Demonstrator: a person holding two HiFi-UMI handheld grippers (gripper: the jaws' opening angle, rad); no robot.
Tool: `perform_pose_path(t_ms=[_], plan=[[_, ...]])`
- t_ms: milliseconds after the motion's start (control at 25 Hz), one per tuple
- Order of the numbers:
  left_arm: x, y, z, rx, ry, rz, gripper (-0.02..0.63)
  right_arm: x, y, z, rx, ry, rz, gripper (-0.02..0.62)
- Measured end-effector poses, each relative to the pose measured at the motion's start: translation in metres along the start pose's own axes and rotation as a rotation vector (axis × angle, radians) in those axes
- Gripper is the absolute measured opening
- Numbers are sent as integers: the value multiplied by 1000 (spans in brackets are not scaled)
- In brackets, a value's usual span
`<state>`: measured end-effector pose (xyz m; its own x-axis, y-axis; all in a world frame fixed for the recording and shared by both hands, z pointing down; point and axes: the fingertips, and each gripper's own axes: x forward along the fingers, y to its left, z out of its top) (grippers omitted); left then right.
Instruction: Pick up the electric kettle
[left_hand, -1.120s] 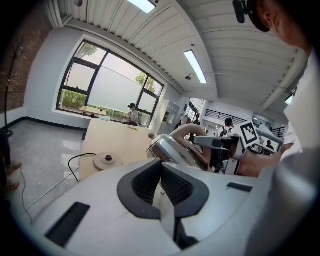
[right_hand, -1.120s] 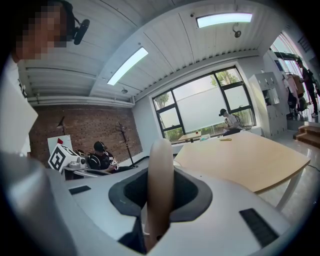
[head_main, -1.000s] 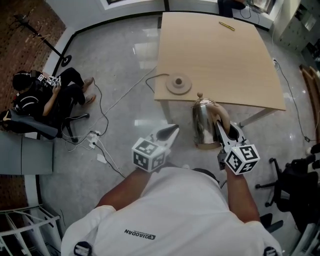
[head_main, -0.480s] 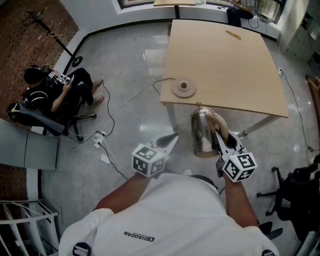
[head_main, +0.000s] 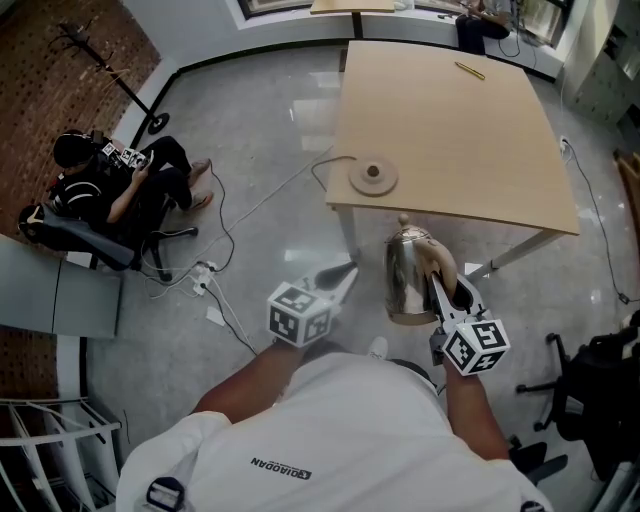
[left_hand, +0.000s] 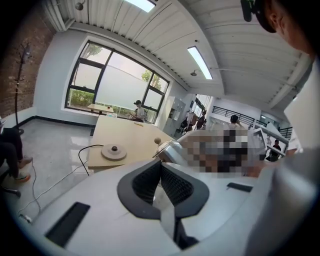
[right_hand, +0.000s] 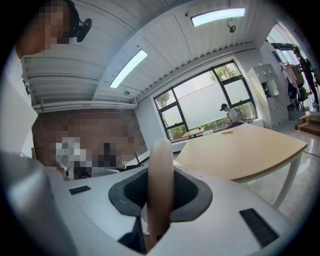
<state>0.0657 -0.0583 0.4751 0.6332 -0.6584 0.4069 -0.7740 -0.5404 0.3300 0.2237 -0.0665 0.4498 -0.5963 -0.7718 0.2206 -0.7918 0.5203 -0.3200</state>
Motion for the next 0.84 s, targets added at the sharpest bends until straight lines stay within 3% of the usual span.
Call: perform_pose_path(t_ms=[200,840], plan=[[3,-16,-3,13,0,-29,-5,-3,2,-1,-16,2,11,98],[-4,-21,-2,28,-1,-10,-5,-6,4,3,-13,-16,30,99]])
